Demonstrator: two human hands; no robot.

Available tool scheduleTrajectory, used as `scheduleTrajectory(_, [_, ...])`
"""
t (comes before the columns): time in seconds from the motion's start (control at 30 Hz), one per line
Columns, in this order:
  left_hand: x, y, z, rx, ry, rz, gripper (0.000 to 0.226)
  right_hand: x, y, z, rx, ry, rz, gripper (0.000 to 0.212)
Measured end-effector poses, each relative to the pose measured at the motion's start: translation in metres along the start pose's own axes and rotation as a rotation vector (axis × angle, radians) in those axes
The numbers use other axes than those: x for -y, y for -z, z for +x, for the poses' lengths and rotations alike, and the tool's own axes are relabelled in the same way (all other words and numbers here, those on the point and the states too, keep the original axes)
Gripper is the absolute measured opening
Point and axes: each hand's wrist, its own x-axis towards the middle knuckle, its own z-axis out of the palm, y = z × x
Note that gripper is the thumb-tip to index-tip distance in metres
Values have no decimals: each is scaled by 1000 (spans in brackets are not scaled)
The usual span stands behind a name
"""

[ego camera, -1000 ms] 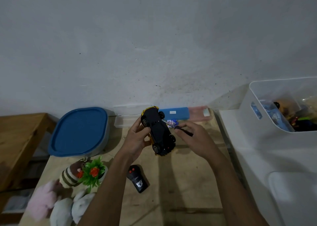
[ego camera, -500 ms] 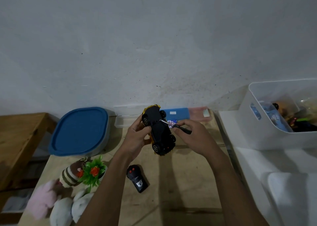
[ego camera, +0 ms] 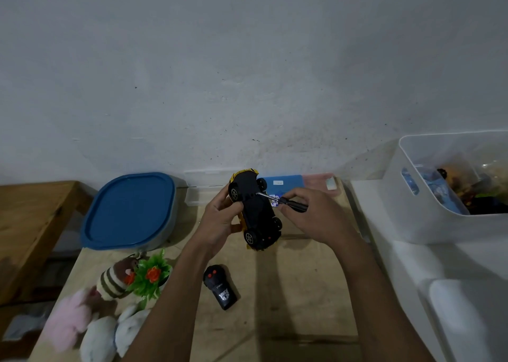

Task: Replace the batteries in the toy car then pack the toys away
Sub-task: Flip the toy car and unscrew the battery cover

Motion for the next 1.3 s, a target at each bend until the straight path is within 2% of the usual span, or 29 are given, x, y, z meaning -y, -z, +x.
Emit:
scheduleTrajectory(0.5, [-5, -1, -3, 2, 38, 12, 41, 9, 12, 3, 11, 25, -168, 15])
scheduleTrajectory(0.67, [-11, -4, -6, 16, 13, 115, 51, 12, 18, 9, 54, -45, -135, 14])
scheduleTrajectory(0.8, [-11, -8, -10, 40, -18, 175, 56, 19, 23, 14, 99, -69, -188, 22])
scheduleTrajectory(0.97, [-10, -8, -10, 31, -30, 200, 59, 33, 24, 14, 162, -14, -274, 21])
scheduleTrajectory(1.13, [-12, -6, -10, 29, -28, 208, 56, 44, 31, 7, 148, 94, -517, 30])
scheduleTrajectory(1.3, [-5, -3, -8, 27, -2, 190, 52, 48, 31, 10, 130, 150, -632, 32])
